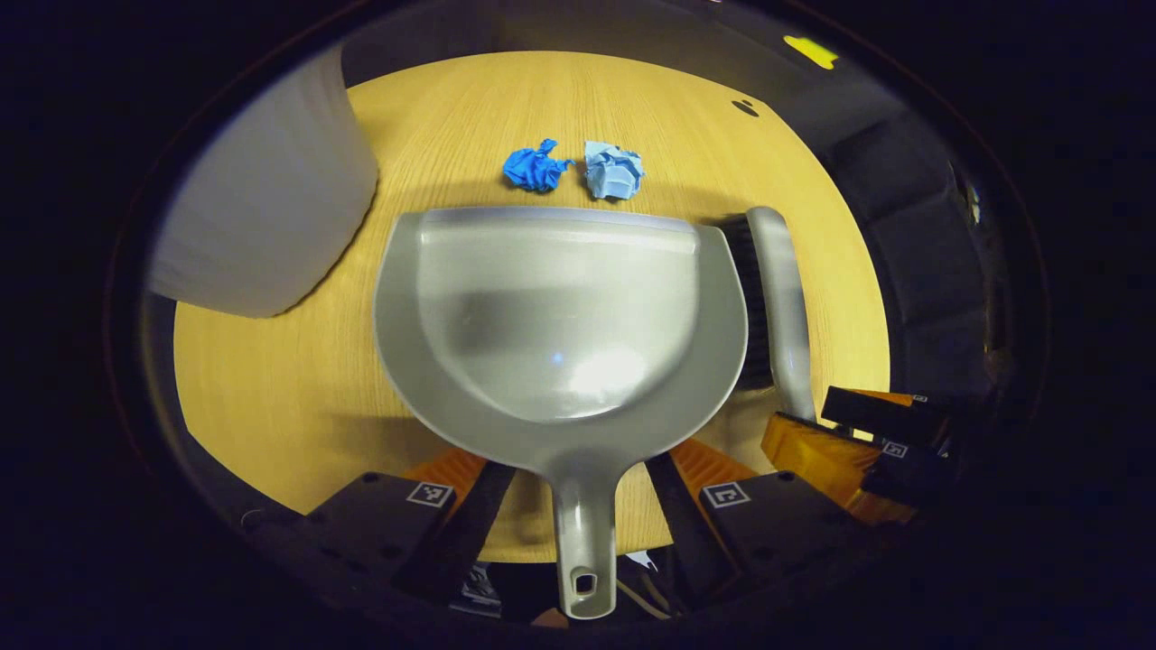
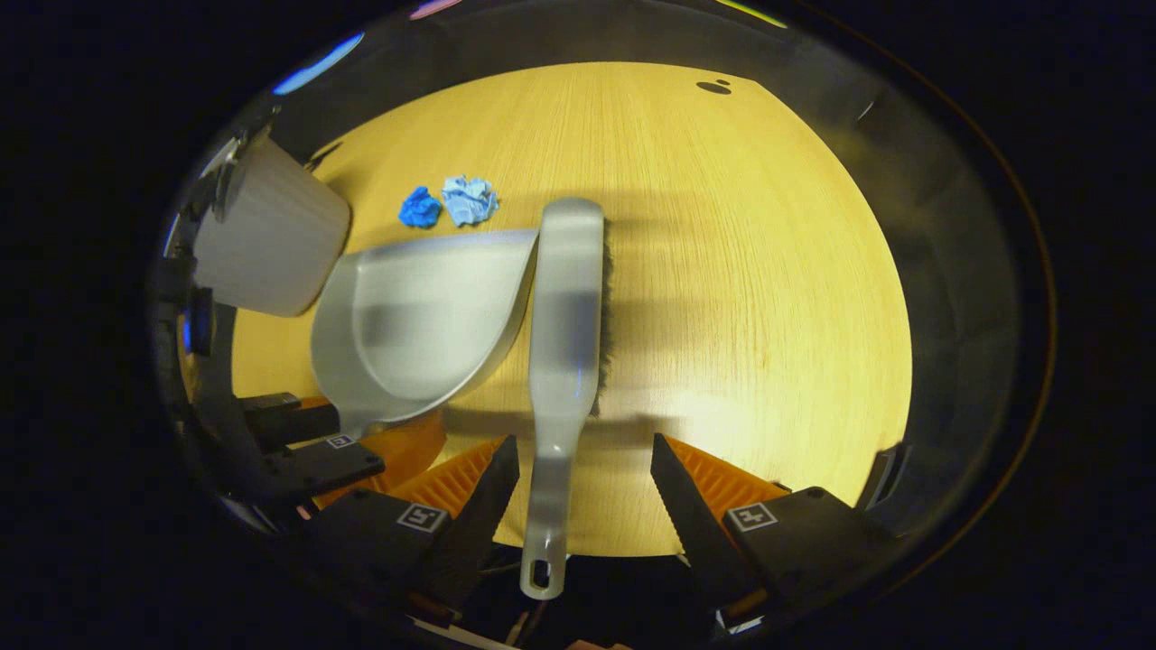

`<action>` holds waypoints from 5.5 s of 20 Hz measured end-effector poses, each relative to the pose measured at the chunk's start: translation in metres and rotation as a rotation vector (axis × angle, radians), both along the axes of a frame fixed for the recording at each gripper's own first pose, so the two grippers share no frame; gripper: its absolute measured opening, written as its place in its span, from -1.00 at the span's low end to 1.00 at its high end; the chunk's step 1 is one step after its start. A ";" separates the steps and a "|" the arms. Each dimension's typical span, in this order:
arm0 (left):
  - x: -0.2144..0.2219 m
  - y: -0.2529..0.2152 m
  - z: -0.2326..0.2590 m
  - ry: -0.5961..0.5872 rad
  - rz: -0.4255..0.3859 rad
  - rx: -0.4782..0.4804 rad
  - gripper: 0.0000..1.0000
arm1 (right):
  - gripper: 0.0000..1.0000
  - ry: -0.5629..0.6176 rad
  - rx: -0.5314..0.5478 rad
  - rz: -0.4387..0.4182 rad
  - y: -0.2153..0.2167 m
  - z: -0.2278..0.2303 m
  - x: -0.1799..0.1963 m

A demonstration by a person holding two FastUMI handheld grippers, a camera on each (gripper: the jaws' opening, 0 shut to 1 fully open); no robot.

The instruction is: Pick up the small broom and dustpan from the desktop, sweep the trash into the dustpan with the broom, and then empty the trash into the garbage bin.

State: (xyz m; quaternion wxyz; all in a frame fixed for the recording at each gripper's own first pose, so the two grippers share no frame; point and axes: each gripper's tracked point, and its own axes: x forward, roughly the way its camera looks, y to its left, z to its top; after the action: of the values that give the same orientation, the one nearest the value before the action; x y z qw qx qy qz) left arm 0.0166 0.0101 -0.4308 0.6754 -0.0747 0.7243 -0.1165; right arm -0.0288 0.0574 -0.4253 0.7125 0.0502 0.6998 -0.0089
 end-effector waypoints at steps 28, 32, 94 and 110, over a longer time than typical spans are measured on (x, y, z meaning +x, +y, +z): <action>-0.006 0.034 0.003 -0.140 -0.209 0.152 -0.46 | -0.36 0.037 0.065 0.181 -0.012 -0.041 0.009; -0.031 0.050 0.010 -0.137 -0.244 0.143 -0.46 | -0.36 -0.050 0.038 0.143 -0.033 -0.019 0.019; 0.006 0.094 0.033 -0.697 -0.281 0.193 -0.47 | -0.40 -0.525 0.984 0.190 0.046 0.026 0.069; 0.033 0.164 0.066 -0.534 -0.409 0.821 -0.47 | -0.39 -0.493 0.988 0.149 0.040 -0.025 0.045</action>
State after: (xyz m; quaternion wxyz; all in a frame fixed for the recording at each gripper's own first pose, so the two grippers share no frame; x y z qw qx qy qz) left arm 0.0496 0.1741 -0.3646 0.7733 0.3711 0.5131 0.0322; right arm 0.0166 0.0975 -0.4508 0.7454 0.3293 0.4351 0.3828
